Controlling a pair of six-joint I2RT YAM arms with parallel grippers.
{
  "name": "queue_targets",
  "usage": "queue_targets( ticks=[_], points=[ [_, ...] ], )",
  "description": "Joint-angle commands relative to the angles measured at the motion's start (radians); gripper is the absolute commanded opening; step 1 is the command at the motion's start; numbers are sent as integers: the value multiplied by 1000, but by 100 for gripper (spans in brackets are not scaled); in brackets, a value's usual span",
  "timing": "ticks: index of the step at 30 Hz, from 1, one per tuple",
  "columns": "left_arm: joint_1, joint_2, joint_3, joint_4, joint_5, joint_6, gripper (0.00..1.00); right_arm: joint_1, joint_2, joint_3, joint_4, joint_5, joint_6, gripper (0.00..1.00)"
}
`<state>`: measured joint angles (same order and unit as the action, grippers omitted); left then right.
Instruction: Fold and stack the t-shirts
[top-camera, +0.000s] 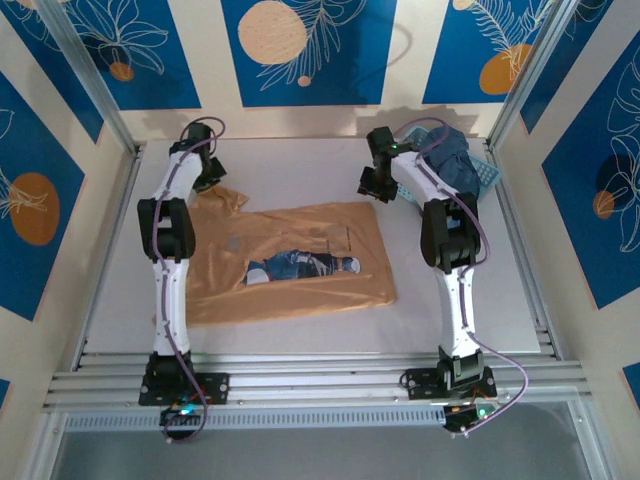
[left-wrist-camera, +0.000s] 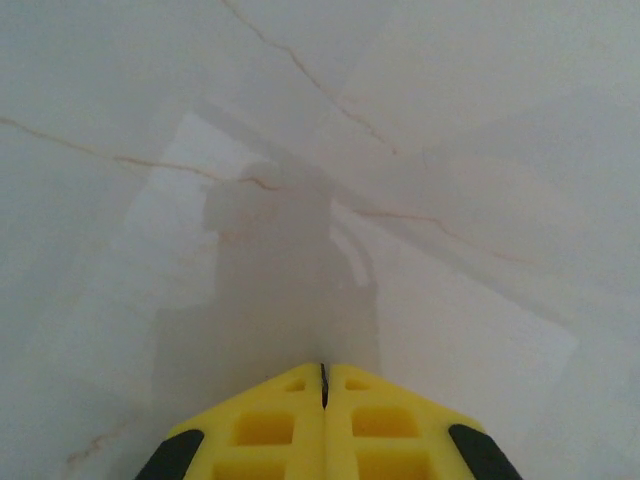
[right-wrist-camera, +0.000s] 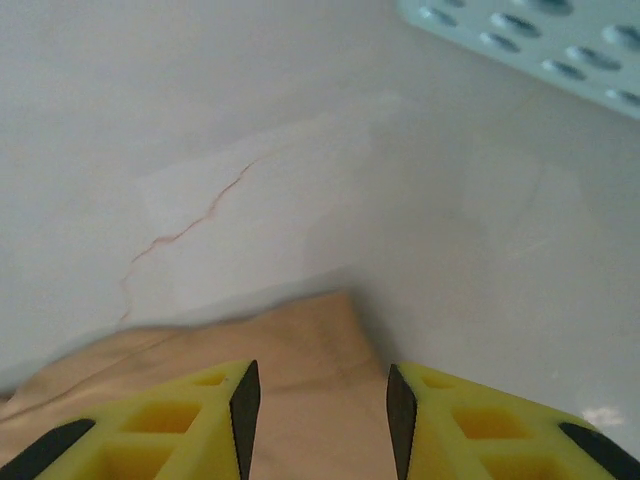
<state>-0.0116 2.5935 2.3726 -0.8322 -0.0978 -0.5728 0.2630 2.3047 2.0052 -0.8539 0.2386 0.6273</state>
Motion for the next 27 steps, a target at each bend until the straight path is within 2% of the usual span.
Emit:
queue_targets(
  ticks=[1,7,16,22,27],
  points=[
    [-8,-70,13,-57,6,-2,0,-31,36,77,-29,104,-7,41],
    [-8,-79,11,-73,30,-7,0,-118,113,230,-80,130,-5,41],
    [-8,-93,11,-75,41,-4,0,-210,155,317,-109,52,-54,40],
    [-8,-105,12,-83,18,6,0,-141,66,266,-43,15,-165,42],
    [-7,-108,11,-88,16,16,0,-47,37,253,-70,23,-154,46]
  ],
)
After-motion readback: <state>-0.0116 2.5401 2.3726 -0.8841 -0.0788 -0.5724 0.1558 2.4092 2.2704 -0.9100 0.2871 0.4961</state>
